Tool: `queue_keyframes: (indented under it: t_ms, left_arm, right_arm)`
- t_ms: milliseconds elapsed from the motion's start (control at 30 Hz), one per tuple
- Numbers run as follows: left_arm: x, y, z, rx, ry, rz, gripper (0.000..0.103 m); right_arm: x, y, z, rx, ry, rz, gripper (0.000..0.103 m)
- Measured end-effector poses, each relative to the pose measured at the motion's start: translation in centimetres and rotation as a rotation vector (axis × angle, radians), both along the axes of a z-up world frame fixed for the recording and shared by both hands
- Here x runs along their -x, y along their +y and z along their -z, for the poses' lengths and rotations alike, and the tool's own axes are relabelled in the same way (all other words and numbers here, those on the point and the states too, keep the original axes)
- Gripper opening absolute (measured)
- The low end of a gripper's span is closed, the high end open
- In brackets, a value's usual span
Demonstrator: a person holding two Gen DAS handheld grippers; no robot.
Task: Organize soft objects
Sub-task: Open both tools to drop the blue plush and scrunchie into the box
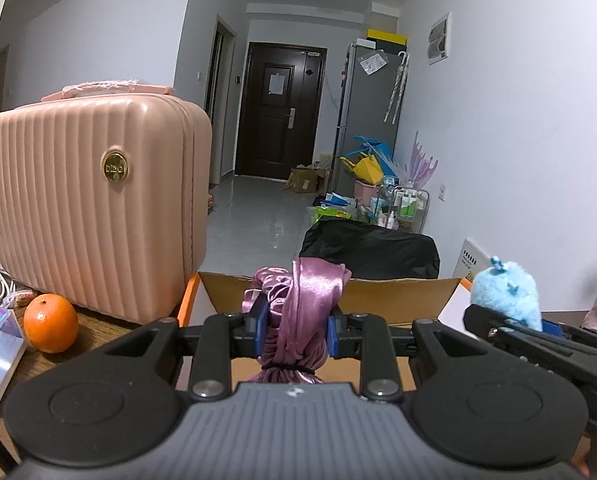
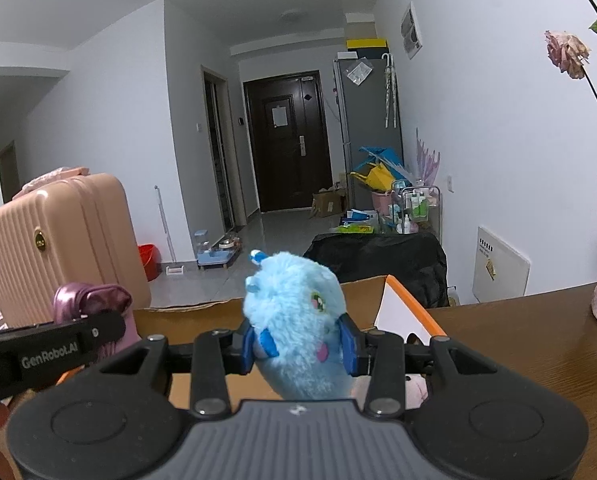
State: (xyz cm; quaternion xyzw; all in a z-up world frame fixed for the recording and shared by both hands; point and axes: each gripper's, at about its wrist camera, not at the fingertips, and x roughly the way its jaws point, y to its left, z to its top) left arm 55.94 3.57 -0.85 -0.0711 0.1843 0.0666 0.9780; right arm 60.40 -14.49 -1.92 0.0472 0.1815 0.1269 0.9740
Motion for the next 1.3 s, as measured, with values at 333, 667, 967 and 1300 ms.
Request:
queue_keyframes:
  t_ms: [333, 667, 967, 1300]
  left_arm:
    - [0.2, 0.2, -0.1, -0.037, 0.0, -0.117, 0.103]
    - [-0.2, 0.8, 0.0, -0.029, 0.031, -0.144, 0.103]
    - [0.2, 1.3, -0.3, -0.006, 0.041, -0.143, 0.103]
    - [2.5, 1.2, -1.2, -0.001, 0.027, -0.125, 0.103]
  right_arm:
    - [-0.5, -0.5, -0.3, 0.012, 0.015, 0.07, 0.09]
    - [-1.0, -1.4, 0.0, -0.017, 0.053, 0.109, 0.103]
    - [0.0, -1.8, -1.1, -0.044, 0.033, 0.103, 0.103]
    - [2.9, -1.9, -3.1, -0.055, 0.041, 0.109, 0.103]
